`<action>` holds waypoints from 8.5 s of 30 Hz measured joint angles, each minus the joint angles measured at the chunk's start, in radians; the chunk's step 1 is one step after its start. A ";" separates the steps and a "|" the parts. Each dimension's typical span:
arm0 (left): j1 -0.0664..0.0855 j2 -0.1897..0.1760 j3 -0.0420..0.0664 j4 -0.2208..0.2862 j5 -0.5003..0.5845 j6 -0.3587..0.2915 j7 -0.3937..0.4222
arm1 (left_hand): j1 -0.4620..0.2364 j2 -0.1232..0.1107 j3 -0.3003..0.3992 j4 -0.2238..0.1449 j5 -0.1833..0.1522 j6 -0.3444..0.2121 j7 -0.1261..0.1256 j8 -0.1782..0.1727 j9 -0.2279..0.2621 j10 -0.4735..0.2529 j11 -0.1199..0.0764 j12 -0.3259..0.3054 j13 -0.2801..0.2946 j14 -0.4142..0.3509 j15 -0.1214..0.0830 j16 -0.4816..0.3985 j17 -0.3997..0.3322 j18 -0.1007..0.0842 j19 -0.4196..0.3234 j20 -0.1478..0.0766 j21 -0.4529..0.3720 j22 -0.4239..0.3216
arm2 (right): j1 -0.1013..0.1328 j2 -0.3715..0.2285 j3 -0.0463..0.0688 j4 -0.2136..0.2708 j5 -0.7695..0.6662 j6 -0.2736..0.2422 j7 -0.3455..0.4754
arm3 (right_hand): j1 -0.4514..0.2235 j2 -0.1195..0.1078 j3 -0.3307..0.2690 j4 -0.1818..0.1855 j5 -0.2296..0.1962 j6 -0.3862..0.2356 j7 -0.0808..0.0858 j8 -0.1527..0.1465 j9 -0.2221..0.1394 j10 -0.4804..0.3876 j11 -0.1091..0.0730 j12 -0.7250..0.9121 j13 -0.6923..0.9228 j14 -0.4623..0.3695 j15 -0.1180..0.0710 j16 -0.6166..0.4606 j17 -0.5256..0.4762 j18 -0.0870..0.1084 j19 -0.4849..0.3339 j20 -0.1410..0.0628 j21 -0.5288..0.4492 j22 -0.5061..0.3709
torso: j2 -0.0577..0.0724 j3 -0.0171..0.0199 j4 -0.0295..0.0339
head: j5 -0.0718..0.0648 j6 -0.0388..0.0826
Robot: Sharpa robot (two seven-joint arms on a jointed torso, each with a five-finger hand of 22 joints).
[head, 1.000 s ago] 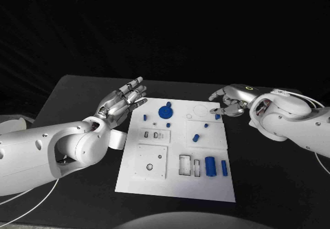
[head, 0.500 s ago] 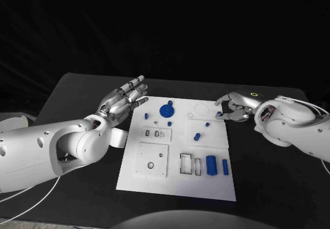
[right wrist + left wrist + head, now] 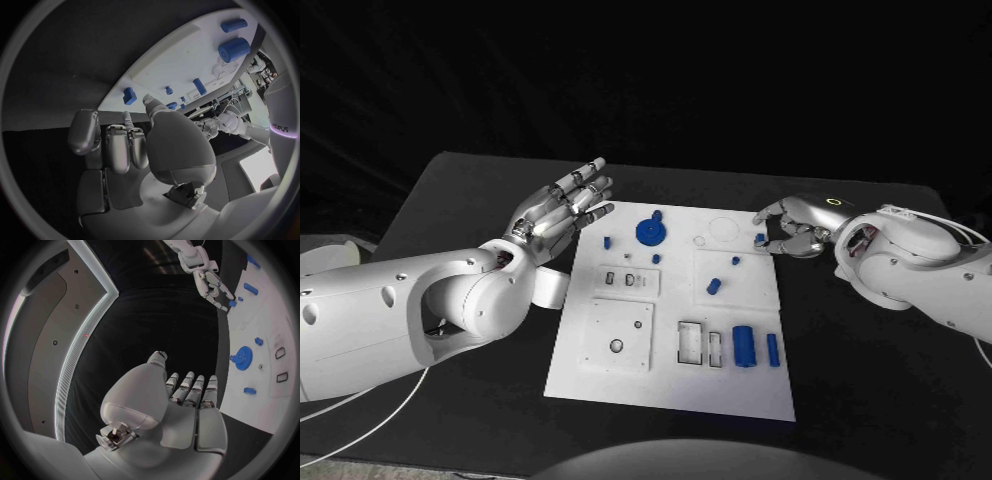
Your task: Assemble the parts on the task board
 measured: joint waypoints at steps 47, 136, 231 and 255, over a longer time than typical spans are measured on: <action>-0.003 0.012 0.000 -0.010 0.000 0.015 -0.004 | 0.004 -0.004 0.005 -0.005 0.004 0.000 0.000 0.000 0.000 0.000 0.000 0.004 0.000 0.004 0.004 0.004 0.001 0.002 0.000 0.000 0.000 0.001 | -0.018 0.032 0.000 -0.042 0.001 0.014 -0.001 | 0.066 0.010 0.014 -0.031 0.105 0.156 0.001 0.075 0.036 0.000 0.000 0.000 0.001 0.000 0.000 -0.039 0.000 0.000 0.000 0.000 -0.051 0.000 | 0.000 0.0000 0.0000 | -0.001 -0.006; -0.011 0.056 -0.004 -0.039 0.000 0.048 -0.029 | 0.020 0.004 0.029 -0.023 0.012 0.025 0.025 0.008 0.004 0.004 0.004 0.011 -0.001 0.007 0.007 0.008 0.001 -0.013 0.004 -0.004 0.004 0.000 | -0.063 0.375 0.006 -0.039 0.143 0.027 0.038 | 0.130 0.033 0.000 -0.055 0.034 0.157 0.013 0.164 0.145 -0.004 0.011 -0.020 0.000 0.000 0.007 -0.121 0.001 0.015 -0.018 0.011 -0.150 0.000 | -0.002 0.0002 -0.0026 | 0.007 -0.031; 0.147 0.344 -0.010 -0.304 -1.155 0.339 -1.188 | -0.396 0.015 -0.271 0.042 -0.472 0.763 -0.006 0.497 0.376 1.281 -0.205 1.367 1.264 1.332 -0.264 1.422 1.275 -0.099 1.334 -0.230 1.441 1.278 | 0.048 0.073 -0.078 0.055 0.442 -0.078 0.155 | 0.128 0.024 -0.084 0.126 -0.015 0.065 0.031 0.066 -0.089 -0.004 0.018 -0.045 0.000 0.000 0.014 -0.058 0.000 0.015 0.016 0.013 -0.150 0.000 | -0.142 0.0865 -0.0674 | 0.064 -0.055; 0.068 0.463 -0.004 -0.429 -1.176 0.425 -1.234 | -0.319 0.001 -0.212 0.022 -0.399 0.704 -0.015 0.559 0.585 1.279 -0.215 1.367 1.266 1.332 -0.272 1.422 1.275 -0.099 1.331 -0.234 1.437 1.278 | 0.011 0.086 -0.079 0.047 0.482 -0.045 0.168 | 0.134 0.029 -0.083 0.118 -0.001 0.069 0.034 0.066 -0.093 -0.004 0.018 -0.049 0.000 0.000 0.014 -0.058 0.001 0.015 0.016 0.013 -0.156 0.000 | -0.146 0.0885 -0.0674 | 0.068 -0.057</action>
